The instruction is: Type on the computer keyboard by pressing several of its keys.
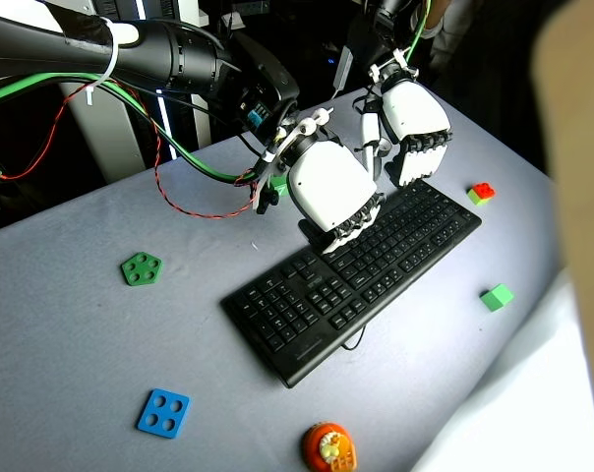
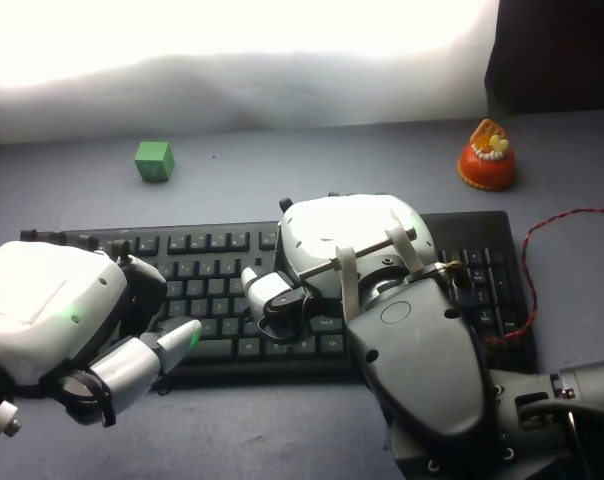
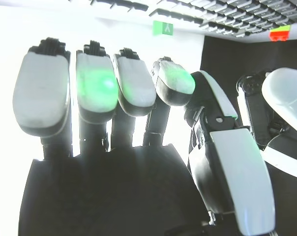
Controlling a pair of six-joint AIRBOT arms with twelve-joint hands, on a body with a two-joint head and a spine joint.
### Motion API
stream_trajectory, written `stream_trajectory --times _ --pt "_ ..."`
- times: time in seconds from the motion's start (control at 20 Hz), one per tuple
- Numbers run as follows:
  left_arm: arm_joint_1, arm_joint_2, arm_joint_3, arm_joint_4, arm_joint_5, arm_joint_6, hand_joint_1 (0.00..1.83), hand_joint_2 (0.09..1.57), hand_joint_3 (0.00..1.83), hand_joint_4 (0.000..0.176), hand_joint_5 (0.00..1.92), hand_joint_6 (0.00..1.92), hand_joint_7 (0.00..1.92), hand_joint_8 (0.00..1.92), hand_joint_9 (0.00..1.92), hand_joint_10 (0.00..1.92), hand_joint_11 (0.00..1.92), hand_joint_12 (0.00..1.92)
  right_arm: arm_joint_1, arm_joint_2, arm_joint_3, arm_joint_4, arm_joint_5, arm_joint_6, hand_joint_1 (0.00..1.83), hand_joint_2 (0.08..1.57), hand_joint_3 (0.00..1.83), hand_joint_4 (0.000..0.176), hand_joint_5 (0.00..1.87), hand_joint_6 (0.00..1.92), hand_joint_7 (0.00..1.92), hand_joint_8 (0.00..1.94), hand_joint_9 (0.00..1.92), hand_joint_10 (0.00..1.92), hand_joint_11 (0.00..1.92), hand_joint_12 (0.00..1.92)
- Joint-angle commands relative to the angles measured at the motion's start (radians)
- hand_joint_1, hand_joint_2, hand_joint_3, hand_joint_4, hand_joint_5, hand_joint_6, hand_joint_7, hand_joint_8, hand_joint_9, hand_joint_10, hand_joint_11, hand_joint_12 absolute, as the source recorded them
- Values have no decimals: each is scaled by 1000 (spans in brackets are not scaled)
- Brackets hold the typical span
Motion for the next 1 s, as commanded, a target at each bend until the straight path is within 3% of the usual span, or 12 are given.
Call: stream_trajectory --times 0.0,0.1,0.2,0.5,0.85,0.9,0.95 --pt "-2 0 4 36 -109 0 14 1199 139 21 208 171 246 69 221 238 0 917 5 1 -1 -94 33 9 111 1101 208 0 248 248 342 76 264 214 0 913" --pt "2 -1 6 34 -109 0 0 1285 12 25 258 42 284 7 303 78 0 951 4 1 -2 -94 34 9 81 1199 16 0 322 56 373 2 341 36 0 980" --pt "7 -1 6 34 -112 0 0 1299 10 20 262 31 269 0 281 50 0 919 3 1 -2 -94 34 9 63 1201 5 0 381 46 405 6 391 31 0 1085" --pt "56 -39 22 31 -159 -13 99 1307 1 15 244 15 233 2 244 12 0 822 -2 -5 8 -94 18 39 98 1200 0 0 381 27 426 4 412 23 0 1074" --pt "108 -133 48 29 -208 -12 136 1318 3 15 225 3 224 4 239 5 0 789 -17 -62 70 -73 9 51 732 1180 0 0 384 16 452 6 418 14 0 1081" --pt "119 -144 54 29 -214 -12 210 1306 0 2 286 22 262 12 266 14 0 881 -20 -68 75 -73 11 51 791 1197 0 0 387 15 452 5 422 14 0 1091" --pt "128 -158 65 29 -218 -10 217 1308 0 0 299 24 261 8 266 12 0 910 -24 -76 78 -73 18 49 836 1203 1 0 402 20 446 2 422 13 0 1103"
